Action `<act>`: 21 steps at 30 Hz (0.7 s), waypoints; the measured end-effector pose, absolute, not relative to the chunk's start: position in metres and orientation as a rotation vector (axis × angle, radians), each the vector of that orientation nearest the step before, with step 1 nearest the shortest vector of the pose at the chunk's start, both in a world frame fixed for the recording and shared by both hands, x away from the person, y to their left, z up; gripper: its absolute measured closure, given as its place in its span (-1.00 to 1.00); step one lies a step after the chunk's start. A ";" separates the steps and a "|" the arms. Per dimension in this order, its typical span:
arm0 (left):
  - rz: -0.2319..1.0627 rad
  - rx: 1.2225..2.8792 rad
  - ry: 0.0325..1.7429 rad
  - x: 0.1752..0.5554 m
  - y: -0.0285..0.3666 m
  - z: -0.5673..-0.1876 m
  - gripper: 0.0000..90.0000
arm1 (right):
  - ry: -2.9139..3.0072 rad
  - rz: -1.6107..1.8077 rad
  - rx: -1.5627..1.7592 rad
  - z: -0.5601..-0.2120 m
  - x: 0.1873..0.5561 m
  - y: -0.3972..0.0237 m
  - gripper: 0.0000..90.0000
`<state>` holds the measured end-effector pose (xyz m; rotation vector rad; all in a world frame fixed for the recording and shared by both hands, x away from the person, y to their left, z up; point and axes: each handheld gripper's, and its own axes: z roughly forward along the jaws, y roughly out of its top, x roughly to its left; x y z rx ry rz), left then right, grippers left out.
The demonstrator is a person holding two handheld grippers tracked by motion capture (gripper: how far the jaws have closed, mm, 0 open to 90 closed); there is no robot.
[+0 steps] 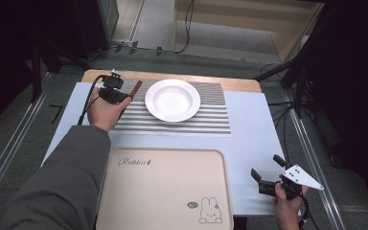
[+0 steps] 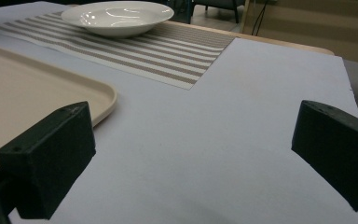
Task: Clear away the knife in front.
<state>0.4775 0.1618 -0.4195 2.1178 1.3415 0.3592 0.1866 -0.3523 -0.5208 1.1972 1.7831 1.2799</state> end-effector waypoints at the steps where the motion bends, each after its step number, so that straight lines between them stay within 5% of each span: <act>1: 0.359 2.112 1.341 0.476 0.162 -0.419 0.72 | 1.784 1.278 1.198 -0.521 0.187 -0.352 -1.00; 21: 0.350 2.137 1.236 0.428 0.164 -0.411 0.72 | 1.786 1.282 1.194 -0.521 0.187 -0.352 -1.00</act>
